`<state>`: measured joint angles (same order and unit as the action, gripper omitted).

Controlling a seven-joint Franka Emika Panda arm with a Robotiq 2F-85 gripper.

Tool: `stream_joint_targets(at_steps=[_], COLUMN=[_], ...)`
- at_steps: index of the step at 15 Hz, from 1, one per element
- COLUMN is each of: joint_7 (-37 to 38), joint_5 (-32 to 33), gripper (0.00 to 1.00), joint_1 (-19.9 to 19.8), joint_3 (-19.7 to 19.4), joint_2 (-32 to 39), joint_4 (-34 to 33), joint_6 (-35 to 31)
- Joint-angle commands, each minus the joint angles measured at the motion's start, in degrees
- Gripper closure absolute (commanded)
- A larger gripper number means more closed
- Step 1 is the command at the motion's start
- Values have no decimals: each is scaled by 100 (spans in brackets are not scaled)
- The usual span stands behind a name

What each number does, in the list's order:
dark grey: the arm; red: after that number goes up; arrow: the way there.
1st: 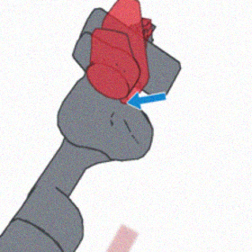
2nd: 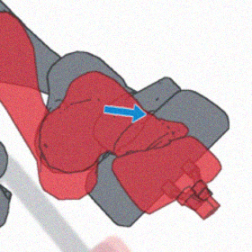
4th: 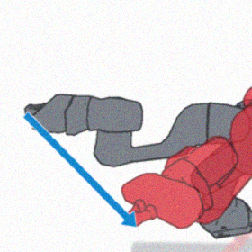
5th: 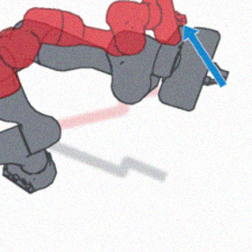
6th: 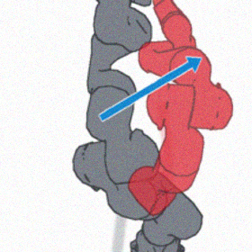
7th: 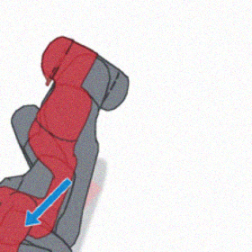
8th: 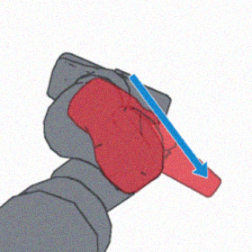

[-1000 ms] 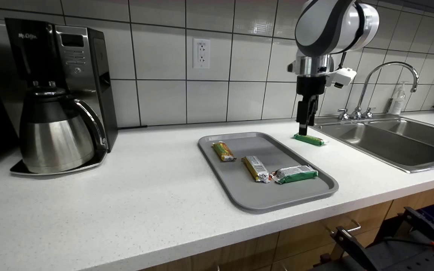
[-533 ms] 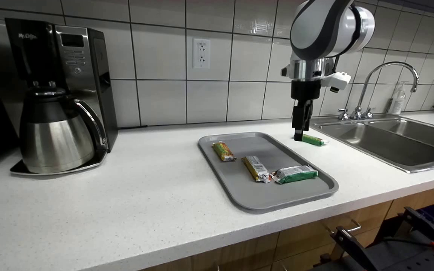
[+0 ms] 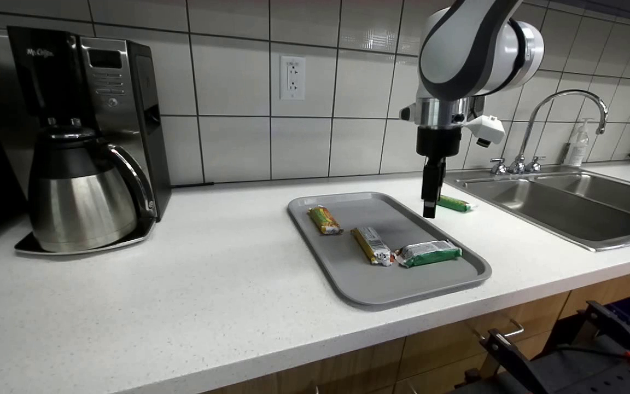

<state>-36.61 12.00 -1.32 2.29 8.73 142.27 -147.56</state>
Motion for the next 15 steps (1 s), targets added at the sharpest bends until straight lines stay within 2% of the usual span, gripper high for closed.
stream_joint_targets(at_steps=[1, 15], joint_7=[-409, -1834], joint_5=[-41, 19], gripper=[0, 0], joint_1=[-24, -66], joint_3=[92, 121], joint_2=[-132, -91], joint_4=[290, 924], joint_6=[-263, -831])
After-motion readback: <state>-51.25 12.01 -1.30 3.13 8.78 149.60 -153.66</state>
